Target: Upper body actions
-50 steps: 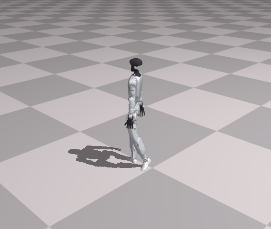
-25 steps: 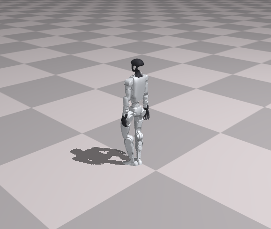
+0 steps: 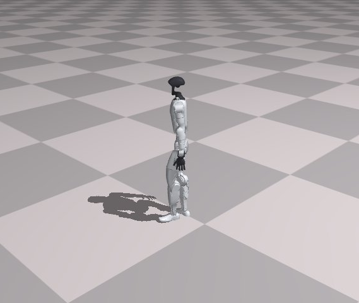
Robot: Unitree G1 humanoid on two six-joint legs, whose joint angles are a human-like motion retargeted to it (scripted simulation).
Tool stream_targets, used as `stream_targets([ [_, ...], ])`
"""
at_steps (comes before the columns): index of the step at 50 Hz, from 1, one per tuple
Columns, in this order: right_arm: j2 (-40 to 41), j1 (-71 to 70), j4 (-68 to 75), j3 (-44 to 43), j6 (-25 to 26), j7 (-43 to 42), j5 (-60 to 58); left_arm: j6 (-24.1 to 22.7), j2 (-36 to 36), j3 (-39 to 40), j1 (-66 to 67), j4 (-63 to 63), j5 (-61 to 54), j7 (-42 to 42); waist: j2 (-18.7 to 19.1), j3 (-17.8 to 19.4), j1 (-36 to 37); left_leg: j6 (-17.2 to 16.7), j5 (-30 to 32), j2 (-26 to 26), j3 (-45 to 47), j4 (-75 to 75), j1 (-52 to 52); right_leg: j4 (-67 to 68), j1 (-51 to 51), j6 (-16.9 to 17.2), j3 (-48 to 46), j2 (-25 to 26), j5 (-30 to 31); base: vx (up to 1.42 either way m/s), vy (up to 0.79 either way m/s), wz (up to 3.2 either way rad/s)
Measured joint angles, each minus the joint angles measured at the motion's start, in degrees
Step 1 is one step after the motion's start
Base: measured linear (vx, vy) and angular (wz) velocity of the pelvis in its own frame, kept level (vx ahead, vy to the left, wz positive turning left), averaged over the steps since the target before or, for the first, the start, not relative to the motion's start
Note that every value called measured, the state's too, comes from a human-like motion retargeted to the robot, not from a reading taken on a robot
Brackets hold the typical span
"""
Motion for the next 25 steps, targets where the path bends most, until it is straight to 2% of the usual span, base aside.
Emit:
stream_targets([
  [3,-0.19,0.25,-1.35,-1.44,0.05,-0.39,1.17,0.36,0.33,-0.02,0.56,1.59,0.06,1.38,-0.04,-0.54,-2.12,-2.51,-2.32,2.96,15.66,-0.09,1.9,-1.16,1.08,1.25,-6.84,-1.28,-0.14,-0.04,0.15,2.52],
  [5,-0.13,0.68,-1.56,-2.31,0.18,-0.52,2.15,0.61,0.57,0.1,1.1,2.51,-0.11,1.95,-0.37,-1.32,-2.75,-2.88,-3.01,4.26,25.96,0.31,3.49,-1.92,1.99,2.18,-11.69,-2.18,-0.15,0.06,0.12,2.26],
  [10,0.48,1.4,-0.21,-2.89,0.53,-0.23,3.31,0.79,0.86,2.46,2.52,4.06,-1.65,2.69,-2.25,-3.68,-3.67,0.82,-3.24,4.93,38.42,3.38,7.6,-3.47,4.37,4.61,-22.36,-4.47,0.24,0.2,0.24,1.86],
  [13,1.41,1.46,1.28,-2.66,0.52,-0.51,3.27,0.92,1.09,4.74,3.16,5.2,-2.78,2.88,-2.36,-5.32,-4.04,1.73,-1.53,4.66,38.01,2.87,9.6,-4.18,6.1,5.93,-27.64,-3.86,0.18,0.31,0.22,1.39],
  [15,1.99,1.87,2.08,-2.82,0.32,-0.3,3.18,1.03,1.18,5.86,3.88,5.86,-3.21,3.02,-0.84,-6.19,-2.6,-1.08,3.07,3.99,34.54,-0.47,10.49,-4.0,7.46,6.58,-29.58,-1.78,-0.26,0.38,0.24,0.81],
  [18,2.24,2.55,2.42,-2.96,0.28,1.16,2.34,1.49,0.75,6.89,4.42,7.35,-3.83,2.61,-0.86,-8.22,-1.05,0.52,2.36,1.92,28.49,-3.07,8.2,-3.59,8.47,7.5,-32.24,-2.29,-0.05,0.45,0.39,0.7],
  [20,2.94,2.89,1.89,-2.75,-0.03,0.93,2.65,1.89,0.82,7.25,3.86,7.98,-4.34,2.74,-0.97,-7.89,0.27,1.48,2.13,1.22,27.29,-3.74,7.72,-2.8,9.53,7.42,-33.6,-2.48,0.29,0.28,0.19,0.69],
  [22,3.08,2.8,1.45,-2.09,-0.99,0.6,3.69,1.56,0.89,6.63,3.37,7.27,-4.72,2.81,-0.28,-6.22,0.75,1.97,1.33,0.54,20.97,-4.29,8.27,-1.07,11.63,5.88,-35.37,-2.6,1.54,0.26,0.2,1.11],
  [25,2.74,2.8,0.73,-1.63,-0.77,1.88,1.61,1.79,0.81,5.17,2.78,6.39,-3.79,0.89,2.25,-6.52,-0.32,2.8,1.08,1.84,19.68,-4.67,8.67,2.81,13.3,1.93,-38.12,-2.53,5.86,0.31,0.26,1.55],
])
